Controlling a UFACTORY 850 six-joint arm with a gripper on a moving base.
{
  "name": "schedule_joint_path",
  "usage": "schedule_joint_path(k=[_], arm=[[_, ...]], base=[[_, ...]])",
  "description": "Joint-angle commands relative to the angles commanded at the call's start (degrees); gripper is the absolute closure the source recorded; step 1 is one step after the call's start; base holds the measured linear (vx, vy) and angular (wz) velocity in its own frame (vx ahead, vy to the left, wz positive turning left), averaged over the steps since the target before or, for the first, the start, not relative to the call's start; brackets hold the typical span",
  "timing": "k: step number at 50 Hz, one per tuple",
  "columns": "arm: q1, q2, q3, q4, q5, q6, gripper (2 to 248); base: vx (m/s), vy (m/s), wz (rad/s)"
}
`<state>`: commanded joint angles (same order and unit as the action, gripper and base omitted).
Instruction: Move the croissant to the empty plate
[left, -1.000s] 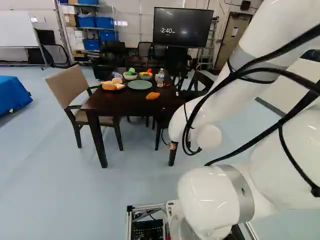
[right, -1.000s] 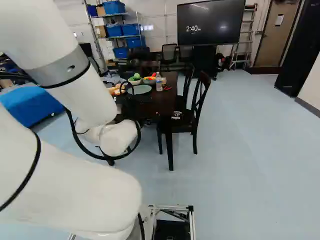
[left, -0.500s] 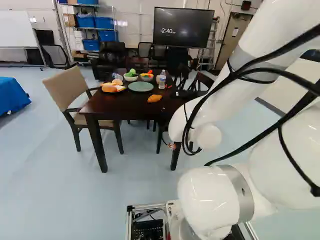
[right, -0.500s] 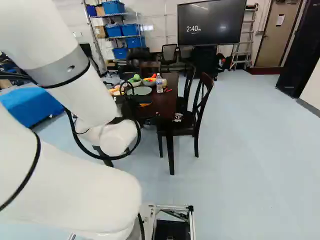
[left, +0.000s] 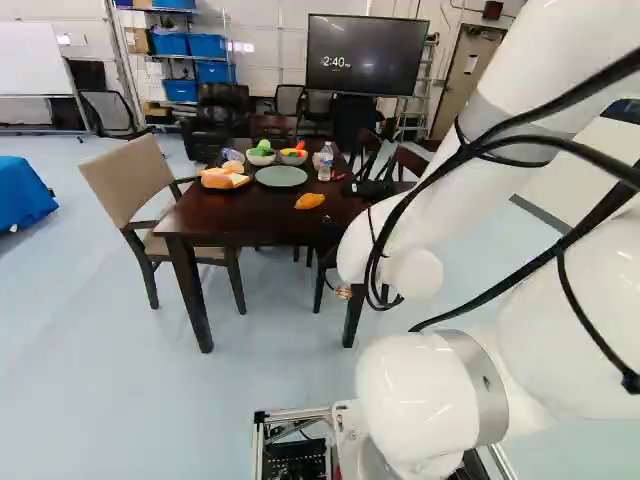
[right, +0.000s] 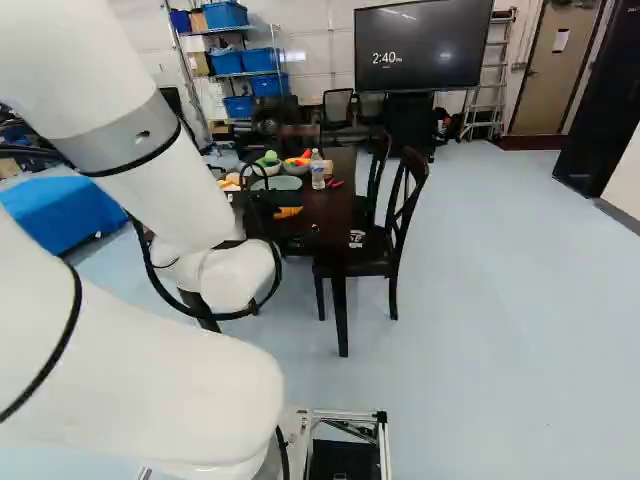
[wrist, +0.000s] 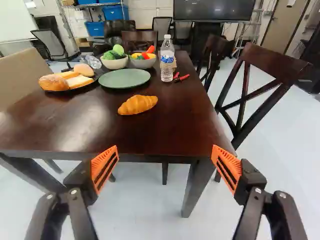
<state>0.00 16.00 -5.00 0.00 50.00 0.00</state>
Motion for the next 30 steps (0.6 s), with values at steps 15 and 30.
schedule_joint_path(k=[15, 30], arm=[[0.0, 0.0, 0.0, 0.0, 0.0, 0.0, 3], [0.0, 0.0, 0.0, 0.0, 0.0, 0.0, 3]], base=[[0.06, 0.014, -0.023], [0.069, 0.033, -0.013]])
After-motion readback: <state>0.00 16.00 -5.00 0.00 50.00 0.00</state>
